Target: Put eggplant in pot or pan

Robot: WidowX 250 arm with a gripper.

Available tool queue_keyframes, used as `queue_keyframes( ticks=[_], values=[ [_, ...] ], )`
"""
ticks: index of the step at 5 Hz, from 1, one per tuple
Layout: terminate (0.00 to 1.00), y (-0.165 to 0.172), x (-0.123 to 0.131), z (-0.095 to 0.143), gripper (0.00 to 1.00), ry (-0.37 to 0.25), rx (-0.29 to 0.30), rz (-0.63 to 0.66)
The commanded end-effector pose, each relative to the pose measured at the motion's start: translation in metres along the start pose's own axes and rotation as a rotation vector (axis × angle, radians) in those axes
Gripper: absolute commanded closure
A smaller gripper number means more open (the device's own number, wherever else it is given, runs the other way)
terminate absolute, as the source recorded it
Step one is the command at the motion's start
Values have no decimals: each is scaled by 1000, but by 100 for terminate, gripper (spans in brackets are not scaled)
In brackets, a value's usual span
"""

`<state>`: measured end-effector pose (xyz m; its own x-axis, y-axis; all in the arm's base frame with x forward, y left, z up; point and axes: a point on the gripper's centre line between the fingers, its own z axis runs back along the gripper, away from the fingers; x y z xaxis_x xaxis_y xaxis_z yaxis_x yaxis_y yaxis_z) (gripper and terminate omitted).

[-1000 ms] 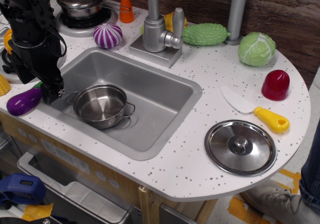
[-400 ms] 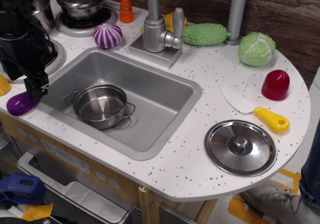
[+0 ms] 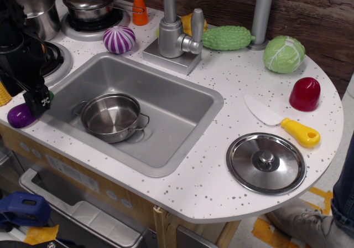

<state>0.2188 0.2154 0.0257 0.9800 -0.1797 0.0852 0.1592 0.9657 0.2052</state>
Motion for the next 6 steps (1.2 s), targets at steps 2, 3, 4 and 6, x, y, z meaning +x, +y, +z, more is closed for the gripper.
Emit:
queue_keyframes(
  ticks=[2, 3, 4, 6],
  values=[
    [0, 11, -5, -14, 0, -38, 7, 50],
    [0, 11, -6, -20, 0, -47, 1, 59],
    [0, 9, -6, -25, 100, -50, -9, 83],
    [0, 10, 11, -5, 100, -87, -18, 63]
  ],
)
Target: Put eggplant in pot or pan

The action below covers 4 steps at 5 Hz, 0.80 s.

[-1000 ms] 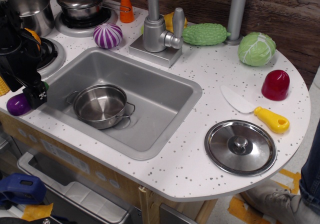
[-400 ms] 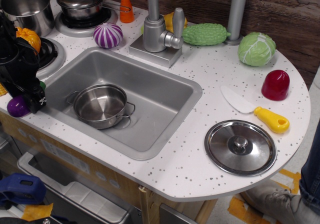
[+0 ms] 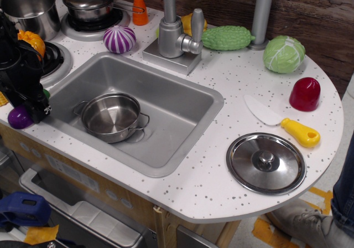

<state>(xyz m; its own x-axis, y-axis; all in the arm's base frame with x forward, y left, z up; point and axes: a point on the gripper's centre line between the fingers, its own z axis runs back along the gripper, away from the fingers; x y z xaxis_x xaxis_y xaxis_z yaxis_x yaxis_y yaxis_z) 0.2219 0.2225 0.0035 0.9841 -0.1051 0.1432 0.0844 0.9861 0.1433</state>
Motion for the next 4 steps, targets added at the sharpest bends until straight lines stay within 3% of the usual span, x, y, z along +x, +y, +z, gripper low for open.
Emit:
queue_keyframes(
  ticks=[1, 2, 3, 4],
  values=[
    [0, -1, 43, 35, 100, -96, 79, -19],
    [0, -11, 76, 38, 0, -138, 82, -50],
    [0, -23, 101, 30, 0, -158, 69, -74],
    [0, -32, 108, 19, 0, -177, 38, -88]
  ],
)
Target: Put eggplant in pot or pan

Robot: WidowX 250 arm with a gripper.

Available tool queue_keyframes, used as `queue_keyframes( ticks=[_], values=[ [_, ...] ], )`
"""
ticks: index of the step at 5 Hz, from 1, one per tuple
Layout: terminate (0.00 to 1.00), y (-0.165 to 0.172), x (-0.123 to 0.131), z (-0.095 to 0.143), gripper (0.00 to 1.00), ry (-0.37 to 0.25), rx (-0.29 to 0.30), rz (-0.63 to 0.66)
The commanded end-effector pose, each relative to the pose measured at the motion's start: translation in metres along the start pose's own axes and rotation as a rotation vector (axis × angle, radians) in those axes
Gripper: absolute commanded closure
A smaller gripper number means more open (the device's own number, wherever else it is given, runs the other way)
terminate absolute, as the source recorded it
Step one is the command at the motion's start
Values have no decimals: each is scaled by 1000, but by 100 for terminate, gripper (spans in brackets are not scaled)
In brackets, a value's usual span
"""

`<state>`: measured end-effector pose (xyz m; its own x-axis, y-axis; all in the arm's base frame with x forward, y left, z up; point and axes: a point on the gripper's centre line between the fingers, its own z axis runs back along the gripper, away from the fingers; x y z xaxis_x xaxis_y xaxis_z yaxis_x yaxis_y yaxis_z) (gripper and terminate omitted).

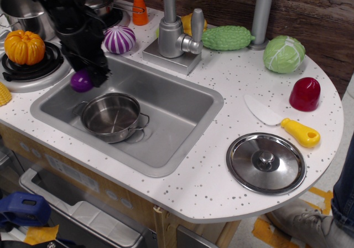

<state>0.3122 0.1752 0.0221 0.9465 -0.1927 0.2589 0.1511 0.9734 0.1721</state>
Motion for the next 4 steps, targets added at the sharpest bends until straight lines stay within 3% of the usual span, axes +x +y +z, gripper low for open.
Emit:
queue_keyframes(
  ticks=[1, 3, 4],
  values=[
    [0, -4, 10, -7, 0, -71, -17, -11],
    [0, -15, -1, -15, 0, -132, -52, 56],
    [100, -15, -1, -15, 0, -132, -52, 56]
  ],
)
